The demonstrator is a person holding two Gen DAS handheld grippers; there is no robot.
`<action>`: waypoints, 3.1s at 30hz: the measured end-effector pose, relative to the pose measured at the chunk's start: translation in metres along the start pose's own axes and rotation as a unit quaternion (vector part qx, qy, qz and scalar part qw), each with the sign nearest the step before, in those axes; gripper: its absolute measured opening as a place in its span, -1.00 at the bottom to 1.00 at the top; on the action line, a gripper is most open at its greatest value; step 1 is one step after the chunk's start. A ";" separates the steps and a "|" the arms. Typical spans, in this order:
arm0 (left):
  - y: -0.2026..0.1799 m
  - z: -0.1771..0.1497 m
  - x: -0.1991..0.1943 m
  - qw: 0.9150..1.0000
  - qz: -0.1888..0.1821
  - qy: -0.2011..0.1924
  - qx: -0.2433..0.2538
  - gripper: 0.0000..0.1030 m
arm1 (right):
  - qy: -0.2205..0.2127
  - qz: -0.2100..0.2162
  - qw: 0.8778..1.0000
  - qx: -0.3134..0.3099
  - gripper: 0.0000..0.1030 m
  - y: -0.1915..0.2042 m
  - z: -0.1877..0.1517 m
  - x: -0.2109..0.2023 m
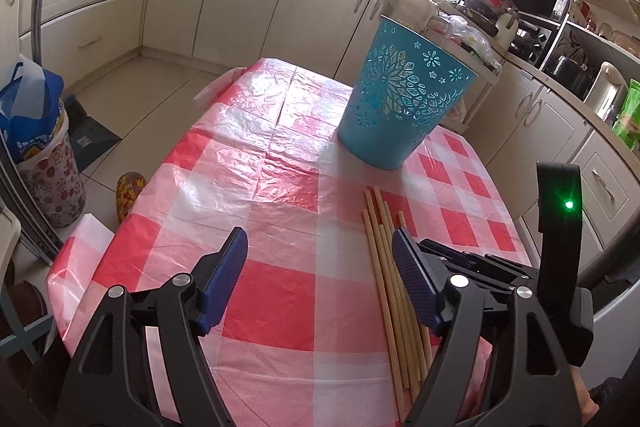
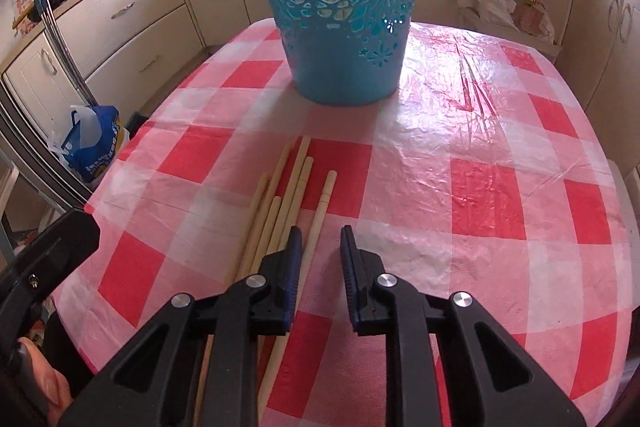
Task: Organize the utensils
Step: 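Move both open tools back down toward the remaining wooden sticks, then close the left tool on a wooden stick while the right tool grasps another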
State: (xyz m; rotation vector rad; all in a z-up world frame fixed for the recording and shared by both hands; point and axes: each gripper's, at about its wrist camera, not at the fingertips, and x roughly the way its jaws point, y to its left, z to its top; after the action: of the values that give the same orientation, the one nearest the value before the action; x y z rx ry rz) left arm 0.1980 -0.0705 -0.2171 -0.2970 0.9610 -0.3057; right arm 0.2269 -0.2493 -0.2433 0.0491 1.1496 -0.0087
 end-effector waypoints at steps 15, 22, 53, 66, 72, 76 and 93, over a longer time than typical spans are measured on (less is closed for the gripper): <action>-0.048 -0.002 0.054 0.990 0.063 0.089 0.092 0.38 | -0.012 0.009 1.000 0.022 -0.85 -0.052 -0.022 -0.019; -0.056 -0.006 0.068 0.984 0.096 0.108 0.102 0.38 | -0.014 0.029 0.999 0.038 -0.85 -0.057 -0.022 -0.019; -0.073 -0.002 0.087 0.974 0.116 0.114 0.160 0.17 | -0.009 0.024 0.999 0.045 -0.47 -0.055 -0.016 -0.015; -0.090 -0.004 0.089 0.971 0.063 0.131 0.188 -0.77 | 0.004 0.004 1.000 0.024 -0.76 -0.058 -0.014 -0.015; -0.085 0.000 0.090 0.970 0.054 0.143 0.188 -0.85 | 0.000 -0.004 1.000 0.014 -0.76 -0.056 -0.015 -0.015; -0.088 0.001 0.092 0.969 0.063 0.150 0.187 -0.84 | -0.005 -0.012 1.000 0.010 -0.80 -0.054 -0.017 -0.015; -0.079 0.044 0.013 0.990 -0.027 -0.017 0.136 -0.91 | -0.011 0.040 0.995 0.089 -0.88 -0.081 -0.019 -0.017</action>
State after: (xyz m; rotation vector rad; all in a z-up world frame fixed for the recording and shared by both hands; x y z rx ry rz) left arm 0.2316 -0.1430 -0.1730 -0.0788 0.8673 -0.4748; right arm 0.2003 -0.3297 -0.2378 0.2522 1.1211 -0.0397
